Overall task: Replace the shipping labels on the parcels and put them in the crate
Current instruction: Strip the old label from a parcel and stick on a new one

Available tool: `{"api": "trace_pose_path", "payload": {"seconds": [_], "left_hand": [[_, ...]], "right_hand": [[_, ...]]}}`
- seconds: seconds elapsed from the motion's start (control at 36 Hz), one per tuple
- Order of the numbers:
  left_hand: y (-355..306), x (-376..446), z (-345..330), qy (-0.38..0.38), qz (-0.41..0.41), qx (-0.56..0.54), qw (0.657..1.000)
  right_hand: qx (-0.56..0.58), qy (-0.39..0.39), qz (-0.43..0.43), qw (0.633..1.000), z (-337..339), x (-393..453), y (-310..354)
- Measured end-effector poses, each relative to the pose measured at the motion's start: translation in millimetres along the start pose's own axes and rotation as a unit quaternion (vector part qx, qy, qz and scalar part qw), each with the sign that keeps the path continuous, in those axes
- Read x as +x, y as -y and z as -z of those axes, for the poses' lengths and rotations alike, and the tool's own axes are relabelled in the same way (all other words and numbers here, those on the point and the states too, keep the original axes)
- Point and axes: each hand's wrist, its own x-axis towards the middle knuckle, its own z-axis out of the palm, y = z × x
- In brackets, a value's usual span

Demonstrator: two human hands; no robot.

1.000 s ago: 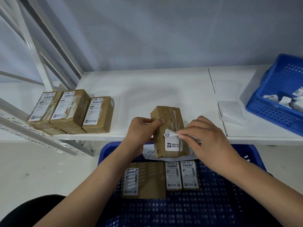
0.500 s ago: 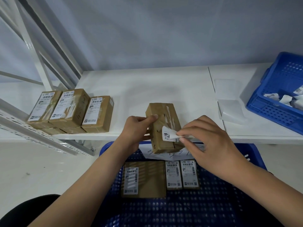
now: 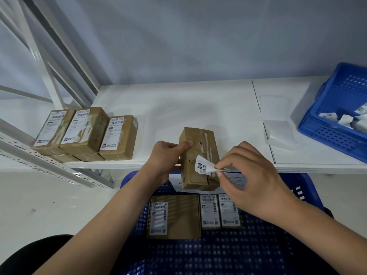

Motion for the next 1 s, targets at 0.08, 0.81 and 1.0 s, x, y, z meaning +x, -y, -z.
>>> {"api": "trace_pose_path", "payload": {"seconds": [0.08, 0.81, 1.0], "left_hand": [[-0.5, 0.3, -0.2, 0.002, -0.006, -0.008, 1.0], [-8.1, -15.9, -9.6, 0.1, -0.056, -0.119, 0.986], [-3.7, -23.7, -18.6, 0.131, -0.037, -0.078, 0.988]], "right_hand": [[0.021, 0.016, -0.005, 1.0, 3.2, -0.3, -2.6], [0.305, 0.042, -0.429, 0.849, 8.4, 15.0, -35.1], [0.341, 0.048, -0.42, 0.84, -1.7, 14.4, -32.7]]}}
